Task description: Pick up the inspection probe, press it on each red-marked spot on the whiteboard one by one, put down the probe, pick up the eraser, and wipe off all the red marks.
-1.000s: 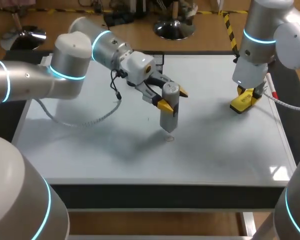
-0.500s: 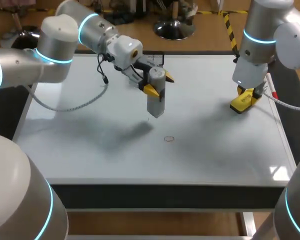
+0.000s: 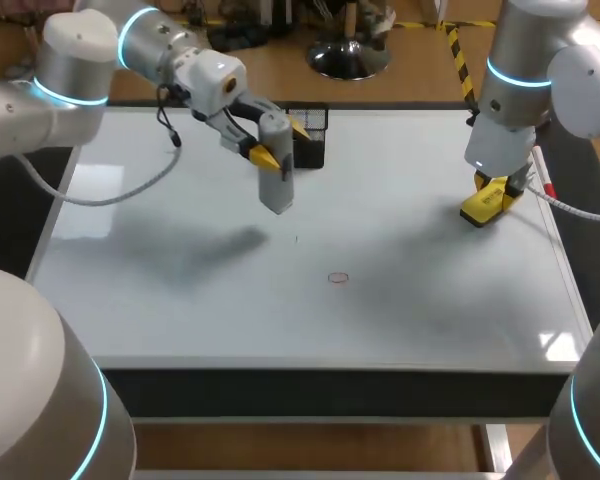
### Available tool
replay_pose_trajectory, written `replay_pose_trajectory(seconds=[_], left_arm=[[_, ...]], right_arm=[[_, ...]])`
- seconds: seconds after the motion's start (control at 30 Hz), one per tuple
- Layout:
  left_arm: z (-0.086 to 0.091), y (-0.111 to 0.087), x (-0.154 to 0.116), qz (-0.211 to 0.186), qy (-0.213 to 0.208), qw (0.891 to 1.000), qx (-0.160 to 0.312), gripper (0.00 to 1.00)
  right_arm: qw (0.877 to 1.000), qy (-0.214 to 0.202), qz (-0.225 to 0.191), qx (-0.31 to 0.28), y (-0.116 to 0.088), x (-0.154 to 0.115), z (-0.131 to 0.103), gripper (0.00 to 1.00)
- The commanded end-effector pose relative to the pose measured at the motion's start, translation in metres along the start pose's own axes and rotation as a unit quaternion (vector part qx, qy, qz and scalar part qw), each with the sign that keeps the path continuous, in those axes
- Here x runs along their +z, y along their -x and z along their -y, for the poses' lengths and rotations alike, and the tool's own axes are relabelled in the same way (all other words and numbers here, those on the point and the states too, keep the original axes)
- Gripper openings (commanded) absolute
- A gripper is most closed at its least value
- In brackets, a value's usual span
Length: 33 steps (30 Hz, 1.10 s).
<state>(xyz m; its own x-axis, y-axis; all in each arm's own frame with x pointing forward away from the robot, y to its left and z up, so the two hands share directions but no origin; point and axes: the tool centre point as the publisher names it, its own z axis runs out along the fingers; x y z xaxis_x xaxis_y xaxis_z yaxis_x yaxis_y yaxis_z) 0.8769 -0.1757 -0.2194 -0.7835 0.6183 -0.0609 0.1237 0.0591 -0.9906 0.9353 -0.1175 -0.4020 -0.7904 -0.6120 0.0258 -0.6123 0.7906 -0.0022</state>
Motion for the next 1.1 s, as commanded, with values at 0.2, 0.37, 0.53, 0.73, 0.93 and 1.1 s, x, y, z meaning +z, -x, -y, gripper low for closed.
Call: replay_pose_trajectory(seconds=[0.2,0.37,0.53,0.73,0.93,1.1], left_arm=[[0.007,-0.006,-0.043,0.011,0.009,1.000,-0.010,0.00],[0.004,-0.009,-0.067,0.025,0.003,1.000,-0.014,0.00],[0.002,-0.003,-0.082,0.029,0.002,0.999,-0.017,0.00],[-0.006,0.002,-0.099,0.027,-0.008,0.999,-0.017,0.00],[-0.011,0.003,-0.112,0.022,-0.019,0.999,-0.018,0.00],[-0.013,0.004,-0.119,0.021,-0.020,0.999,-0.018,0.00]], right_arm=[[1.000,-0.001,-0.002,-0.001,0.001,0.000,0.001,0.00],[1.000,-0.001,-0.002,-0.001,0.001,0.000,0.001,0.00],[1.000,-0.001,-0.002,-0.001,0.001,0.000,0.001,0.00],[1.000,-0.001,-0.002,-0.001,0.001,0.000,0.001,0.00],[1.000,-0.001,-0.002,-0.001,0.001,0.000,0.001,0.00],[1.000,-0.001,-0.002,-0.001,0.001,0.000,0.001,0.00]])
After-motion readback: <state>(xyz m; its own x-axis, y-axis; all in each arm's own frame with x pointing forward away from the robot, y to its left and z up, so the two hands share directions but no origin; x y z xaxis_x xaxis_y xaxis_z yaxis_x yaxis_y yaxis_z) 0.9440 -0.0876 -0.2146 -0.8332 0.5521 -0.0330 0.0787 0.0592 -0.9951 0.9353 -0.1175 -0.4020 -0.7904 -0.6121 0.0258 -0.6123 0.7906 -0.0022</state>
